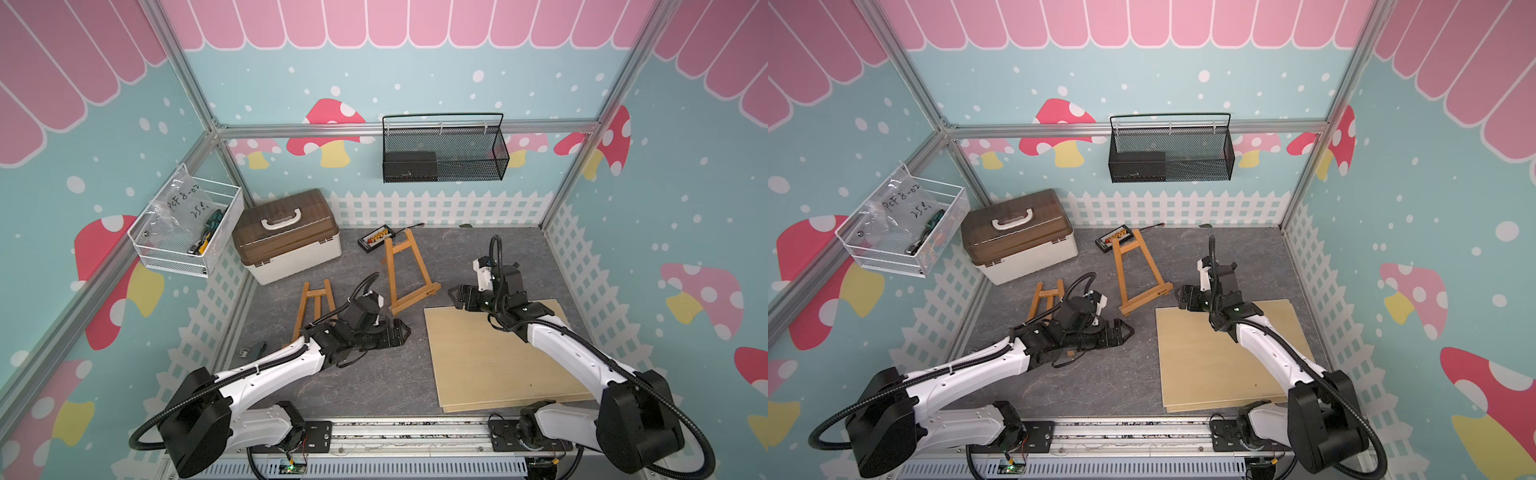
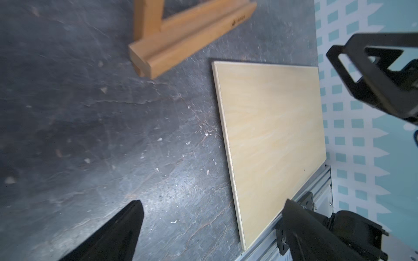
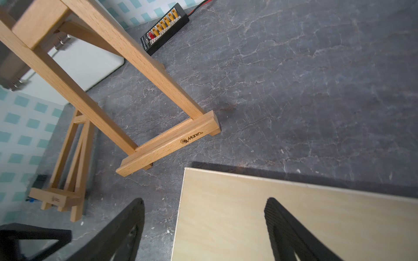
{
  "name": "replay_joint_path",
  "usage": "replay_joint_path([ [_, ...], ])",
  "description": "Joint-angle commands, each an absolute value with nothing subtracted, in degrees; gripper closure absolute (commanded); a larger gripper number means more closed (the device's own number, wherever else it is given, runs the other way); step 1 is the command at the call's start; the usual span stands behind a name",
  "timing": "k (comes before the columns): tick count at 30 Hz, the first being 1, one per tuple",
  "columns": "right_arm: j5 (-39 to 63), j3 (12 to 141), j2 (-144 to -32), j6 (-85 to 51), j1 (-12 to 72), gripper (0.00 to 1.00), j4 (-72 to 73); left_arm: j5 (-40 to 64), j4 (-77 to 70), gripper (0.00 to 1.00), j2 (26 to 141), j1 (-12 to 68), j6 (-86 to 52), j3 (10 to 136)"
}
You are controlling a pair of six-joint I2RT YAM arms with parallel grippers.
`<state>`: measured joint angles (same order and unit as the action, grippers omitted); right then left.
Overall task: Disassemble the easel
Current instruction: Pick up the easel at the center of the board.
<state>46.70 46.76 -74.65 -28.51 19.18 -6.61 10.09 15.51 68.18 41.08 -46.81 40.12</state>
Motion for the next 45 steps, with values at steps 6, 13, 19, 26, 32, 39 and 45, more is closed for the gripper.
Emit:
replay_joint_path([
  [6, 41.1, 58.8, -89.4, -10.7, 23.0, 0.15, -5.3, 14.5, 22.3, 0.00, 63.0, 30.4, -38.8, 40.1],
  [13, 40.9, 69.7, -101.6, -3.6, 25.0, 0.19, -7.5, 19.0, 22.8, 0.00, 62.8, 23.8, -35.3, 40.7],
  [19, 42.7, 74.2, -108.4, -0.8, 25.7, 0.26, -5.6, 21.2, 22.5, 0.00, 62.9, 18.8, -33.7, 40.6],
  [26, 44.8, 73.6, -111.7, 0.2, 25.9, 0.37, 0.5, 22.6, 20.1, 0.00, 63.4, 16.0, -33.3, 39.6],
  [32, 46.7, 75.3, -114.2, 1.4, 25.9, 0.49, 2.7, 22.4, 18.7, 0.00, 64.1, 14.9, -32.5, 40.1],
  [39, 52.1, 77.2, -115.9, 2.8, 25.2, 0.52, 4.8, 22.2, 18.7, 0.00, 61.6, 14.7, -33.3, 38.8],
  [45, 55.0, 79.3, -117.7, 3.0, 24.7, 0.59, 5.2, 23.4, 21.5, 0.00, 59.4, 14.5, -33.0, 38.8],
])
